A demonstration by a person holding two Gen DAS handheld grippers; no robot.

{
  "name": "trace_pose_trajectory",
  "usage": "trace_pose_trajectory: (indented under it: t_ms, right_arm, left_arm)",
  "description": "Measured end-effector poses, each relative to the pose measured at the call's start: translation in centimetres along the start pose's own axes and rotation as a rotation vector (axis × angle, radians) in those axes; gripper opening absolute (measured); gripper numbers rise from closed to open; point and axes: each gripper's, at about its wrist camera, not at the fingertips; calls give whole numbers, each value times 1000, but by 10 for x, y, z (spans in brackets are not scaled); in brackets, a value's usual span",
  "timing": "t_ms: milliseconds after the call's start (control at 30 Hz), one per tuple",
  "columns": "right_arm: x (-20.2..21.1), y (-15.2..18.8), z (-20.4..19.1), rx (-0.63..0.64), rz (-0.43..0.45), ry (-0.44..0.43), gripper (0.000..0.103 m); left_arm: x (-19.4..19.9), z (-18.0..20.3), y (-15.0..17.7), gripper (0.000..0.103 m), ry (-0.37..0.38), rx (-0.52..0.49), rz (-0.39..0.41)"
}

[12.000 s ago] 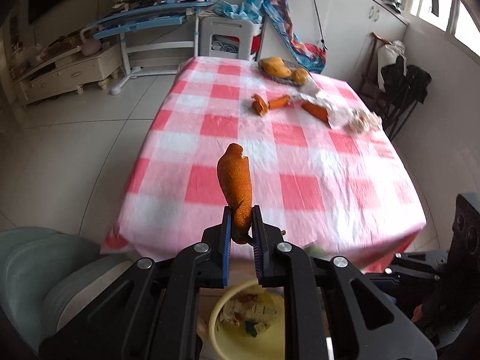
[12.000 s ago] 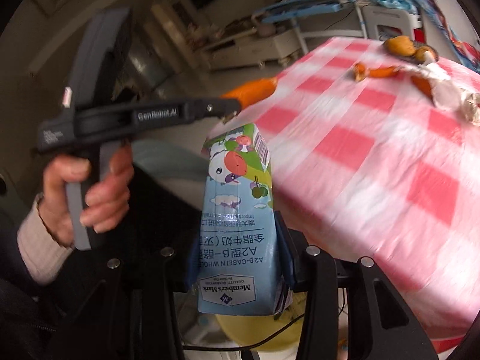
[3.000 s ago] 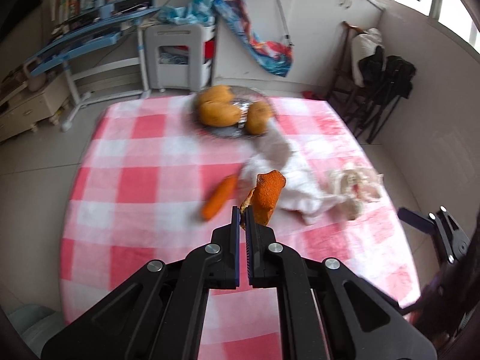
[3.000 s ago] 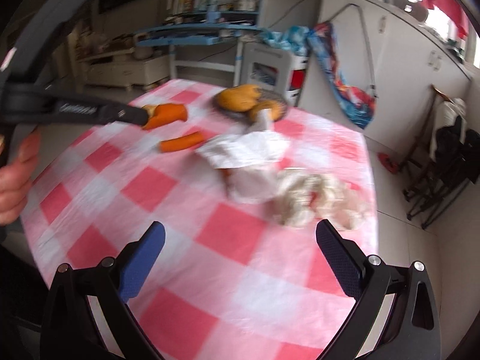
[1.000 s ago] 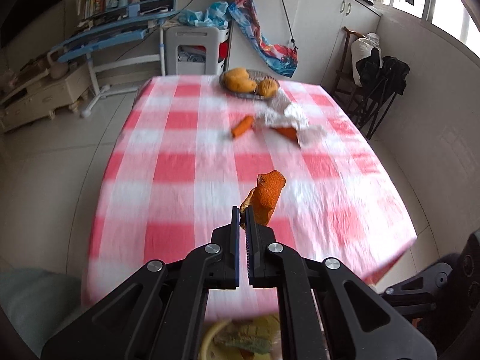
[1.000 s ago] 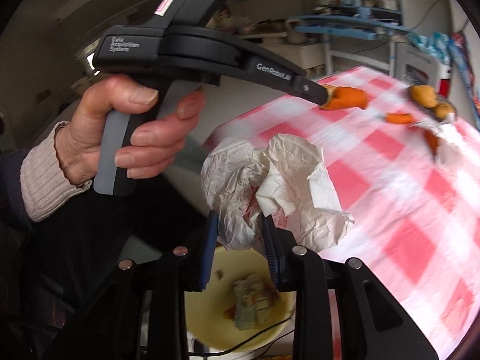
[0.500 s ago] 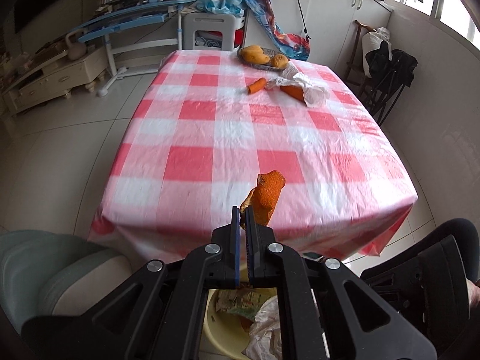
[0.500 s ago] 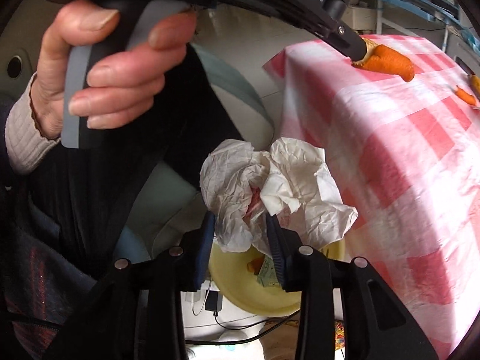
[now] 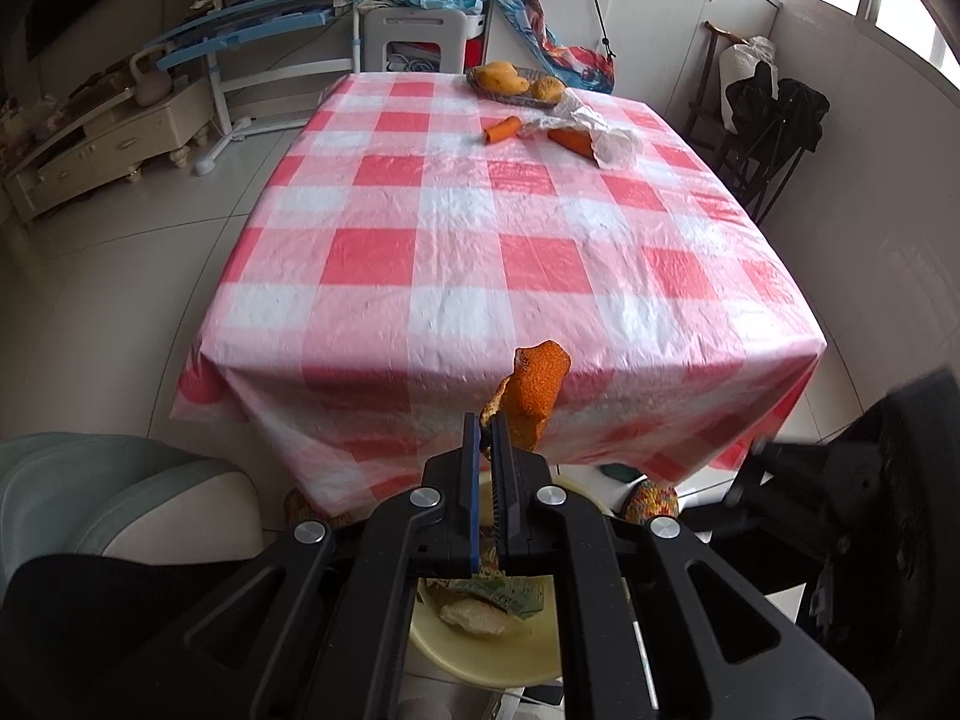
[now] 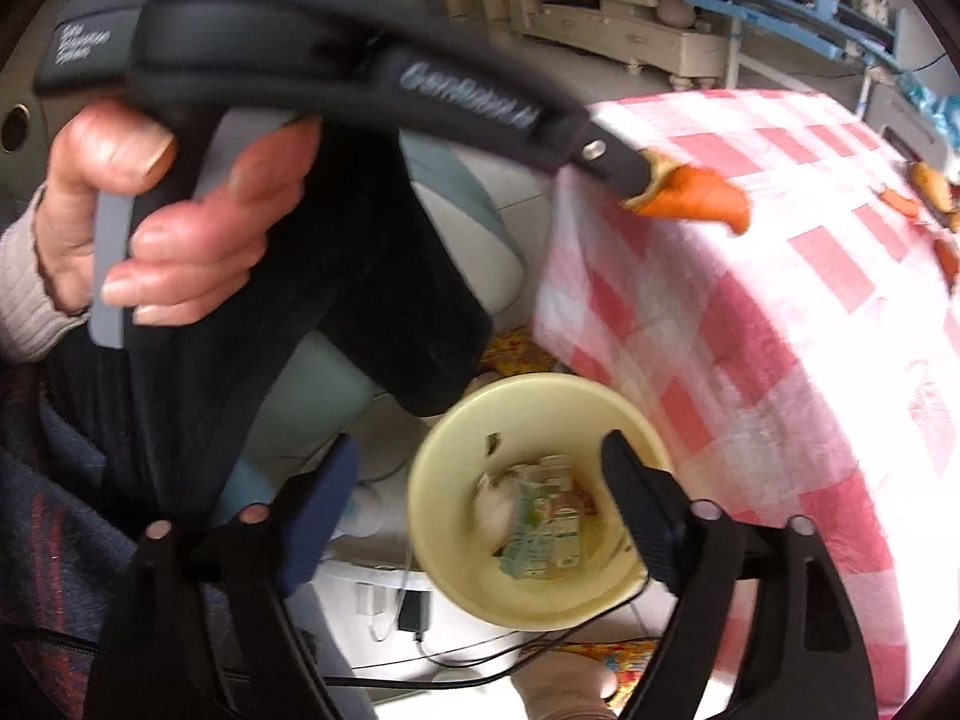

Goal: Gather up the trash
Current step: 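Carry the peel and paper over the yellow bucket and open both tools, then bring both open tools back over the table toward the remaining peels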

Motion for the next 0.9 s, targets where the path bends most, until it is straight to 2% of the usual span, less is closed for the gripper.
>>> trace_pose_trajectory:
  t_ms: [67, 133, 333, 467, 667, 700, 767, 800, 833, 900]
  right_arm:
    - [6, 0, 3, -11, 32, 64, 91]
    - [12, -1, 9, -30, 60, 120, 93]
    - [20, 0, 21, -84, 117, 266, 95]
    - [29, 0, 27, -115, 153, 298, 95]
    - [37, 2, 30, -150, 181, 298, 95]
    - [38, 3, 29, -148, 181, 300, 95]
    - [36, 3, 27, -142, 177, 305, 95]
    - [36, 3, 27, -141, 173, 304, 95]
    - [35, 4, 26, -140, 171, 303, 95]
    - [34, 4, 25, -136, 168, 304, 95]
  left_arm:
    - [0, 2, 4, 4, 2, 0, -10]
    - [0, 4, 8, 4, 3, -1, -19]
    - [0, 14, 21, 4, 9, -17, -52]
    - [1, 19, 32, 4, 20, -22, -81]
    - [5, 32, 50, 5, 44, -51, -145]
    - [5, 34, 53, 9, 43, -58, -153]
    - [8, 39, 58, 25, 26, -75, -155]
    - [11, 41, 60, 36, 6, -85, -147]
    - [13, 43, 60, 40, -15, -97, -134]
    - [16, 45, 59, 41, -20, -107, -121]
Point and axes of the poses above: each gripper's, at about its wrist camera, not at the fingertips, and x roughly against the way its jaws point, z to its right, y to its underside, and after that the axes turned 9 degrees about -x, right-handed
